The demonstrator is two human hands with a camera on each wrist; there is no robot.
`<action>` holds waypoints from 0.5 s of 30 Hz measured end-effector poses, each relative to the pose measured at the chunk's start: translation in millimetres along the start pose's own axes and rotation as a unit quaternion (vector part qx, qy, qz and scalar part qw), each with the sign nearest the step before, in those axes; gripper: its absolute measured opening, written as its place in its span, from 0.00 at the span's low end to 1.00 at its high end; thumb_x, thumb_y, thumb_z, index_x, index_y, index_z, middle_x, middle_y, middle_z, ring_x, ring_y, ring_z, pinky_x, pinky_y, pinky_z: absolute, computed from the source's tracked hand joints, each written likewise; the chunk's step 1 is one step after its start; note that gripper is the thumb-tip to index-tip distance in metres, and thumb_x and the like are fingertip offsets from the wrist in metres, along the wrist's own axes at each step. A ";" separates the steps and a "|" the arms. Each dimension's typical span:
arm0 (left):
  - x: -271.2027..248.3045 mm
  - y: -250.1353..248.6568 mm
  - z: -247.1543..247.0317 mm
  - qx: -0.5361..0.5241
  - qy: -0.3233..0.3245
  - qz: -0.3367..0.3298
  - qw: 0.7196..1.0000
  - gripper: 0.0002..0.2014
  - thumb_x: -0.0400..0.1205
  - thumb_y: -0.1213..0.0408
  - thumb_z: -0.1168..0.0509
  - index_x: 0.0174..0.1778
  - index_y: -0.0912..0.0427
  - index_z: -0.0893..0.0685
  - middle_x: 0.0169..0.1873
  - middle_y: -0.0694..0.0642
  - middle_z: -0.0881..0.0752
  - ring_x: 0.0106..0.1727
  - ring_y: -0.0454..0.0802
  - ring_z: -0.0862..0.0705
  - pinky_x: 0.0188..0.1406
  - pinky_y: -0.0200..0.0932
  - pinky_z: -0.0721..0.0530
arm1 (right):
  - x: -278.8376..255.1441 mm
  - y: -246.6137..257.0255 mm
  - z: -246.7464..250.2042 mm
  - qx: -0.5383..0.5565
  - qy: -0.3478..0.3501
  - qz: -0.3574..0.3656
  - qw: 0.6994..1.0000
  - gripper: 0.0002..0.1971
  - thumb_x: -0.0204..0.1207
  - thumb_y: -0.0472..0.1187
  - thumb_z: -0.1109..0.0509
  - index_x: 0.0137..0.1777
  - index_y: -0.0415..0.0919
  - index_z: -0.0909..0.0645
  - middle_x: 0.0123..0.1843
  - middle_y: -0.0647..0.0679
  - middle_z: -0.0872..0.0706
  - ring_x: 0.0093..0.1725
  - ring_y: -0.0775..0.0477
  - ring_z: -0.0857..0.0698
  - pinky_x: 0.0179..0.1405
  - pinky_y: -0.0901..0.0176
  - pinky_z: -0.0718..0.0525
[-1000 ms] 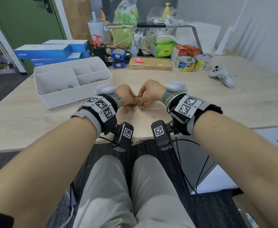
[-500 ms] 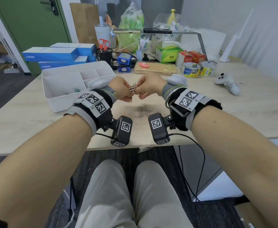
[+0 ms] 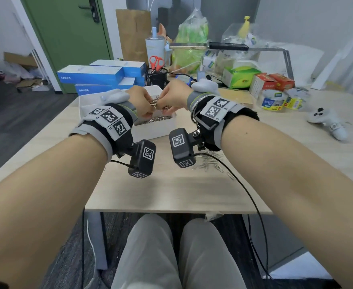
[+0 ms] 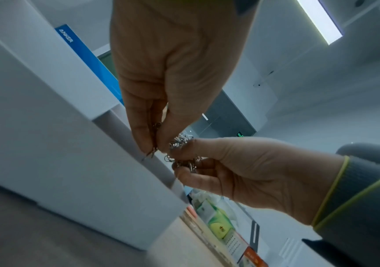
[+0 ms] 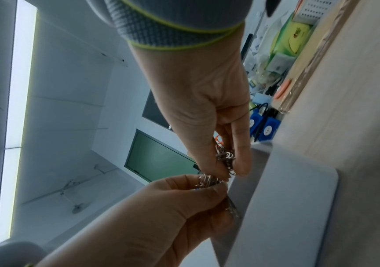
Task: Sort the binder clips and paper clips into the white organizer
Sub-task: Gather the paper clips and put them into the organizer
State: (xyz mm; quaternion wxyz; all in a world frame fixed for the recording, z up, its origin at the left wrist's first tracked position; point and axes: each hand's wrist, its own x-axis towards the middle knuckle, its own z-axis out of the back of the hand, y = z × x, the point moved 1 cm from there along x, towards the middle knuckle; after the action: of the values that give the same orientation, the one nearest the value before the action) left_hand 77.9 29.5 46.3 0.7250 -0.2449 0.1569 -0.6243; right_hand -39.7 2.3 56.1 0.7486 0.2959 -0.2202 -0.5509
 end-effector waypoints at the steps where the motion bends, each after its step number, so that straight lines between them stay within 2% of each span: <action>1: 0.5 4.0 -1.7 0.011 -0.001 0.003 1.000 0.06 0.73 0.70 0.27 0.41 0.59 0.16 0.33 0.54 0.17 0.35 0.50 0.20 0.38 0.39 0.20 | 2.6 -0.4 -4.0 0.000 0.012 -0.007 1.000 0.06 0.63 0.31 0.24 0.40 0.32 0.11 0.35 0.42 0.13 0.39 0.45 0.10 0.49 0.48 0.09; 3: 0.4 7.8 -4.5 0.030 -0.006 0.003 1.000 0.11 0.72 0.65 0.25 0.49 0.61 0.12 0.39 0.56 0.15 0.40 0.51 0.21 0.42 0.41 0.24 | 4.8 -1.5 -7.8 -0.010 0.022 -0.016 1.000 0.09 0.62 0.34 0.22 0.42 0.31 0.10 0.37 0.41 0.10 0.40 0.44 0.08 0.46 0.49 0.08; 6: 1.6 10.7 -4.8 0.050 0.004 -0.002 0.999 0.13 0.74 0.63 0.25 0.53 0.60 0.10 0.49 0.58 0.11 0.44 0.50 0.22 0.45 0.40 0.27 | 8.4 -2.3 -10.8 -0.030 0.029 -0.010 0.999 0.11 0.57 0.39 0.19 0.39 0.36 0.09 0.39 0.42 0.07 0.43 0.44 0.07 0.47 0.47 0.09; 10: 1.2 8.4 -1.0 0.062 0.000 -0.012 0.998 0.13 0.74 0.69 0.27 0.54 0.55 0.10 0.54 0.56 0.10 0.45 0.49 0.20 0.51 0.42 0.20 | 3.9 -1.6 -7.6 0.010 0.045 -0.003 0.999 0.10 0.64 0.33 0.20 0.46 0.33 0.11 0.42 0.39 0.09 0.44 0.42 0.08 0.47 0.52 0.09; 12: -2.3 5.8 -1.1 0.064 -0.001 -0.020 0.998 0.12 0.76 0.69 0.28 0.55 0.56 0.10 0.55 0.57 0.11 0.46 0.49 0.20 0.54 0.41 0.21 | 1.0 -3.9 -4.8 0.009 0.042 0.005 0.999 0.10 0.67 0.32 0.22 0.49 0.32 0.11 0.43 0.38 0.10 0.44 0.42 0.09 0.46 0.51 0.08; 15: -6.8 2.2 -1.7 0.063 -0.003 -0.021 0.998 0.12 0.79 0.67 0.31 0.57 0.58 0.11 0.58 0.58 0.12 0.47 0.52 0.20 0.54 0.41 0.23 | -5.3 -7.5 -1.4 -0.031 0.036 0.013 0.999 0.10 0.71 0.33 0.26 0.52 0.34 0.11 0.40 0.42 0.11 0.39 0.47 0.12 0.40 0.53 0.08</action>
State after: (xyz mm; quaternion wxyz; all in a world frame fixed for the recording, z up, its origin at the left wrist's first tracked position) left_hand 77.7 36.1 43.2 0.7262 -0.2033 0.1099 -0.6475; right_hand -45.6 6.1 49.9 0.7717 0.2894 -0.1802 -0.5369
